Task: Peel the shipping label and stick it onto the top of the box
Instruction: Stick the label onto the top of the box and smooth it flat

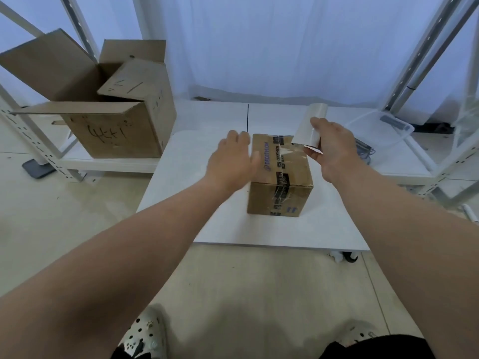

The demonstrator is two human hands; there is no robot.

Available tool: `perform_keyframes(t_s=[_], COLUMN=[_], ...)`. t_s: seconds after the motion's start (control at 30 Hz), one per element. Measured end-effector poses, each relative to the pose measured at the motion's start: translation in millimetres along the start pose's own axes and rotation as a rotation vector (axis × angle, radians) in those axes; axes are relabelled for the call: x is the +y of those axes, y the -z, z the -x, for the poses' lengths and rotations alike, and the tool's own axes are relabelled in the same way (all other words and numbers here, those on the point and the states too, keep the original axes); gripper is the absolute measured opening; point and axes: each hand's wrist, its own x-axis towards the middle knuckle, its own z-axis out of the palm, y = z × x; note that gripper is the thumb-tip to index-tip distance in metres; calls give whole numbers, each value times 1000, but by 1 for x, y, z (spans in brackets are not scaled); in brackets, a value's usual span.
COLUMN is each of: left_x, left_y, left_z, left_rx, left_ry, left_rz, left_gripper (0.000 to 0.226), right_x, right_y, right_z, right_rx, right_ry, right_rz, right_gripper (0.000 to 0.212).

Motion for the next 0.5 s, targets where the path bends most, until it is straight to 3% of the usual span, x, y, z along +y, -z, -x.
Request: perform_keyframes(t_s=[0.13,0.27,0.37,0.5], left_x=[58,86,93,79], left_y=[-9,-25,-31,-33], left_z=[2,-9,-16,-14], left_rx=[-209,-410,-505,-510], left_ry=[41,224,326,381], left_rz=[-101,-208,-265,-175], left_gripper=[81,109,114,109], right_x=[-4,-8,-8,-6], right_y=[9,16,19,27], right_z=[7,17,25,28], right_rx=[40,77,44,17], right_ry=[13,56,54,56], right_rz=[-18,14,6,3], right_gripper=[16,8,9,17])
